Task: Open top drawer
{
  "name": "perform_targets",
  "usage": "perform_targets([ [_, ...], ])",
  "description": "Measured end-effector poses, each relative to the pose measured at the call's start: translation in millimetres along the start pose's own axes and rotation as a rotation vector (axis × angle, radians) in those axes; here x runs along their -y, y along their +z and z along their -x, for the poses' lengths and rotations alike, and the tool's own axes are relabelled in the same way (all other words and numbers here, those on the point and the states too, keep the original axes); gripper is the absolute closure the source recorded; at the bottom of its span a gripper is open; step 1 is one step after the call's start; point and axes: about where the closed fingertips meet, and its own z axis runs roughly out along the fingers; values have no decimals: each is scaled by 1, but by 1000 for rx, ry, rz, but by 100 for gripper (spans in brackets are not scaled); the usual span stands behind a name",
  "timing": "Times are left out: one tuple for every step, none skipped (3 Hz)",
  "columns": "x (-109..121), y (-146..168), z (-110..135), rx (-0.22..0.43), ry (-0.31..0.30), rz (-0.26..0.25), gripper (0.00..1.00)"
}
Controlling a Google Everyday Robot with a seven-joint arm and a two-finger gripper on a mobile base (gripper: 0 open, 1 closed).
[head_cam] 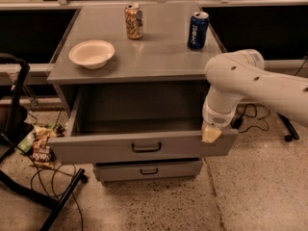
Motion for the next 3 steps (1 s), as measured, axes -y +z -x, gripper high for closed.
perform_targets([
  [-22, -3, -5, 2, 20, 36, 100],
  [-35, -1, -13, -7, 32, 60, 100],
  [-36, -1, -13, -7, 32, 60, 100],
])
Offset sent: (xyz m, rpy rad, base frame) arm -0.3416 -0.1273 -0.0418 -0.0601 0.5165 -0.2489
